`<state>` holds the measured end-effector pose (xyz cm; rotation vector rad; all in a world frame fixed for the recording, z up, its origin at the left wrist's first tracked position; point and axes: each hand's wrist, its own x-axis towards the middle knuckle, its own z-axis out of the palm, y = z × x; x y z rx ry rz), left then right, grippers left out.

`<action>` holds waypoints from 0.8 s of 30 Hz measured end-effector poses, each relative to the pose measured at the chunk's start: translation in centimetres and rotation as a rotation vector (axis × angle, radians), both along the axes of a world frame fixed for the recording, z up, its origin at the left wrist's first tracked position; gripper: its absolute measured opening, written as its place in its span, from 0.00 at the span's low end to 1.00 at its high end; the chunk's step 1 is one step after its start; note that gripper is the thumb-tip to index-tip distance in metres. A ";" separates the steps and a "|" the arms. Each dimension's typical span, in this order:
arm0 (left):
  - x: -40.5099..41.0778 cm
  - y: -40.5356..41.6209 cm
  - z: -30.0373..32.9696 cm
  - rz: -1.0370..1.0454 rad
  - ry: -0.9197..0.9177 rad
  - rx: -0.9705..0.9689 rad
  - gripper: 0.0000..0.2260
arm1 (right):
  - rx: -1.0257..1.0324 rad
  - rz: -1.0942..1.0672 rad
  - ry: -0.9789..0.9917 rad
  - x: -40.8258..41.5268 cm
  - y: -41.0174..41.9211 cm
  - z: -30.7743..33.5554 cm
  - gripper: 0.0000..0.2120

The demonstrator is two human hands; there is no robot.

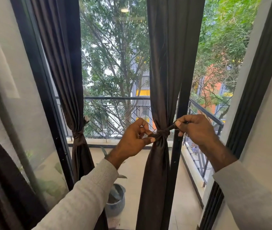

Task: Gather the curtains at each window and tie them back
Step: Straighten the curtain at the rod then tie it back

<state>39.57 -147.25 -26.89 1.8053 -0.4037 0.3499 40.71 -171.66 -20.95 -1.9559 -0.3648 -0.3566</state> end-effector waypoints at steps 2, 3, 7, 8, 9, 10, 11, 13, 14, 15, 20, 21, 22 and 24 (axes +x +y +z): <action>-0.2 0.2 0.2 0.008 -0.007 0.027 0.16 | -0.001 -0.020 0.005 0.0 0.0 0.0 0.08; -0.4 0.2 0.4 0.013 -0.009 0.038 0.16 | -0.001 -0.029 0.011 0.1 0.0 -0.1 0.09; -0.7 0.7 0.7 0.037 -0.032 0.097 0.16 | 0.027 -0.065 0.035 0.4 0.0 0.0 0.11; -0.6 0.9 0.7 0.039 -0.035 0.106 0.16 | 0.032 -0.072 0.037 0.4 0.0 0.1 0.09; -0.4 1.1 0.6 0.040 -0.035 0.110 0.16 | 0.036 -0.077 0.042 0.5 0.0 0.1 0.08; -0.2 1.3 0.5 0.044 -0.029 0.116 0.16 | 0.042 -0.081 0.047 0.5 0.0 0.1 0.08; -0.2 1.4 0.4 0.046 -0.026 0.124 0.17 | 0.045 -0.083 0.046 0.7 0.0 0.1 0.08; 0.0 1.5 0.2 0.054 -0.031 0.132 0.16 | 0.043 -0.086 0.025 0.8 0.2 -0.2 0.09; 0.1 1.5 0.1 0.064 -0.036 0.138 0.16 | 0.036 -0.083 0.003 0.7 0.5 -0.4 0.08; 0.1 1.4 0.1 0.077 -0.047 0.142 0.16 | 0.021 -0.072 -0.023 0.6 0.6 -0.7 0.07; 0.9 1.0 -3.4 0.125 -0.067 0.166 0.13 | 0.052 -0.058 -0.015 0.1 0.9 -5.4 0.02; 0.9 0.6 -4.6 0.113 -0.042 0.178 0.13 | 0.048 -0.094 0.012 0.1 0.5 -6.9 0.02; 0.9 0.2 -5.8 0.087 -0.017 0.194 0.14 | 0.037 -0.125 0.042 0.1 0.2 -8.4 0.03; 0.6 -1.2 -8.3 -0.009 0.045 0.249 0.15 | 0.006 -0.166 0.102 -0.4 -1.0 -11.8 0.05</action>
